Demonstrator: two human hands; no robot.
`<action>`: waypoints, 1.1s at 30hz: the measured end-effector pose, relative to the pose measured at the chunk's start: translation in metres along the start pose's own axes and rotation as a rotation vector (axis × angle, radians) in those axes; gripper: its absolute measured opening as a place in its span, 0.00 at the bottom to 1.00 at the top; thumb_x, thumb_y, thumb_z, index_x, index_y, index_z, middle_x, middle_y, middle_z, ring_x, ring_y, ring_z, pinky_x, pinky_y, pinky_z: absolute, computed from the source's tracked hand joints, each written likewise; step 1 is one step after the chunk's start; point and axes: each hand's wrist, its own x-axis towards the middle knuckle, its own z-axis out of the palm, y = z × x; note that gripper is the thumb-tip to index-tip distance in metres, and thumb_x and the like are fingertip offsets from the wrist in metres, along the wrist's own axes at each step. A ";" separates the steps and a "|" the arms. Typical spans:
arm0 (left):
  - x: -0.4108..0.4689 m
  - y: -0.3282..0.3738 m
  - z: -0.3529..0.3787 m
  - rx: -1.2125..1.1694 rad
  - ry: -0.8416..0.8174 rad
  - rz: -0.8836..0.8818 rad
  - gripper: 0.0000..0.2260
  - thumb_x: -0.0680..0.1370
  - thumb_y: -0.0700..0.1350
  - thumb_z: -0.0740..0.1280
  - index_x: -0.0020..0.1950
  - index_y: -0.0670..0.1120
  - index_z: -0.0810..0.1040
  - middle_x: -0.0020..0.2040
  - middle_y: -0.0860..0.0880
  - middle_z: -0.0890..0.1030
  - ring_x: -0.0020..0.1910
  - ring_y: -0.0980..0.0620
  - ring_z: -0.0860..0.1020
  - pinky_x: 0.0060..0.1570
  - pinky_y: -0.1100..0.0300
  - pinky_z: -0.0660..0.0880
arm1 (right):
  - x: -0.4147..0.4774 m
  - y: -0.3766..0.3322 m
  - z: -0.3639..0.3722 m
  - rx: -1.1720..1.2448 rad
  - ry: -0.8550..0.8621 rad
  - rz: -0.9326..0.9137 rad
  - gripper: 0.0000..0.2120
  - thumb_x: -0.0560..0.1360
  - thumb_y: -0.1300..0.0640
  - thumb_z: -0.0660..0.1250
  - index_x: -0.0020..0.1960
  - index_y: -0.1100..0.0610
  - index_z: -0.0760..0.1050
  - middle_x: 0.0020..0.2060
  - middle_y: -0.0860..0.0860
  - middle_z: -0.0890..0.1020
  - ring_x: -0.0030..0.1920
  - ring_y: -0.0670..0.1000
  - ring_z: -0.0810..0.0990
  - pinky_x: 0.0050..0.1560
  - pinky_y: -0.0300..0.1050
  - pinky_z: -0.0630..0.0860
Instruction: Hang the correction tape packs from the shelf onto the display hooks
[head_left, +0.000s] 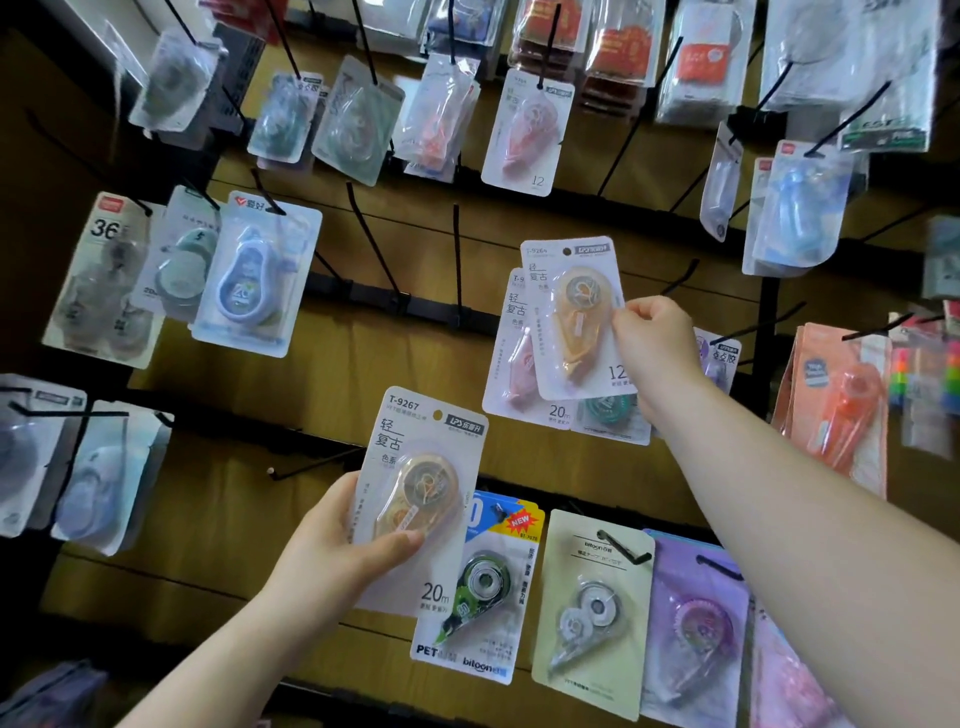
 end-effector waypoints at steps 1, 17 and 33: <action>0.000 -0.001 0.000 0.000 -0.003 0.003 0.15 0.70 0.39 0.70 0.48 0.55 0.71 0.48 0.51 0.80 0.45 0.49 0.82 0.34 0.62 0.80 | 0.001 0.001 0.000 0.006 0.015 0.014 0.06 0.77 0.61 0.55 0.50 0.55 0.69 0.41 0.52 0.73 0.36 0.49 0.71 0.30 0.39 0.65; 0.000 -0.016 0.000 0.069 0.018 0.083 0.16 0.70 0.37 0.71 0.46 0.57 0.73 0.44 0.54 0.82 0.43 0.57 0.82 0.37 0.65 0.79 | 0.019 0.034 0.039 -0.269 -0.039 0.071 0.05 0.80 0.61 0.52 0.45 0.56 0.63 0.32 0.50 0.64 0.31 0.49 0.65 0.24 0.37 0.63; -0.007 -0.004 0.001 -0.044 0.001 -0.013 0.14 0.70 0.40 0.72 0.49 0.55 0.74 0.44 0.52 0.84 0.42 0.54 0.83 0.38 0.61 0.79 | -0.035 0.035 0.037 -0.483 0.037 -0.273 0.15 0.76 0.59 0.60 0.62 0.58 0.67 0.63 0.54 0.70 0.64 0.53 0.66 0.63 0.46 0.66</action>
